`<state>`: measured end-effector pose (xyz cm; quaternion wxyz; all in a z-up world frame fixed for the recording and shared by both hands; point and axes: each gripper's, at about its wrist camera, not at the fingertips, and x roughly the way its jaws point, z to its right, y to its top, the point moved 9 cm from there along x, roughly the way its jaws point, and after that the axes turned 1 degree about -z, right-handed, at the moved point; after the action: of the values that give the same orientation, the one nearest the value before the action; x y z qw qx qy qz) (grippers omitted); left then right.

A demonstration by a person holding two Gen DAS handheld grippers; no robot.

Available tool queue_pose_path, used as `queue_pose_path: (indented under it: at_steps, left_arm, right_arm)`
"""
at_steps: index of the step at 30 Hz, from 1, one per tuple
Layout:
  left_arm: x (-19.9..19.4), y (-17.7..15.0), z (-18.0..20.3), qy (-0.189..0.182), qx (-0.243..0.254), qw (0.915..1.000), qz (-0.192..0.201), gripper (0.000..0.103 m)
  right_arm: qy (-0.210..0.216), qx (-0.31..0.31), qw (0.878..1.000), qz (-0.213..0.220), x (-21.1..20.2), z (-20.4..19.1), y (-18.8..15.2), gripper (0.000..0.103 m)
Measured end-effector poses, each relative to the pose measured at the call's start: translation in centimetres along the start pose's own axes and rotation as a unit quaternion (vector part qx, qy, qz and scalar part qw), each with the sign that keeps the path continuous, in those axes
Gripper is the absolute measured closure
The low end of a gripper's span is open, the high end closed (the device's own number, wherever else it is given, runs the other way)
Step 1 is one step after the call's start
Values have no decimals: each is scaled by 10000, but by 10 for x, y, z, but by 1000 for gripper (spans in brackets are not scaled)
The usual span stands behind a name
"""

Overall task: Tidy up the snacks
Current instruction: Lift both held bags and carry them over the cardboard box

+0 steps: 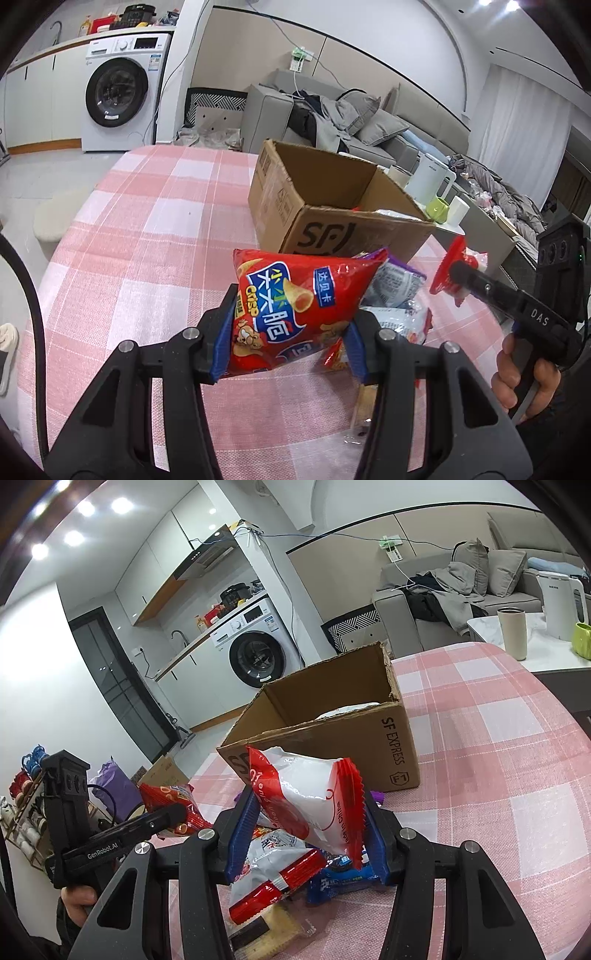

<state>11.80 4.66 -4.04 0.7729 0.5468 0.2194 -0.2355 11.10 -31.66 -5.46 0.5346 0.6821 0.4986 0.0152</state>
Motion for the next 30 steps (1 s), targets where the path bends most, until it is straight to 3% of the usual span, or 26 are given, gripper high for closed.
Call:
queue_pose_path:
  at_steps: [13, 30]
  left_arm:
    - [-3, 15, 30, -107, 220, 9996, 126, 56]
    - [5, 58, 72, -150, 622, 9975, 296, 56]
  right_arm:
    - [141, -313, 9994, -22, -9, -17, 7, 50]
    - [276, -319, 9990, 137, -18, -31, 34, 50]
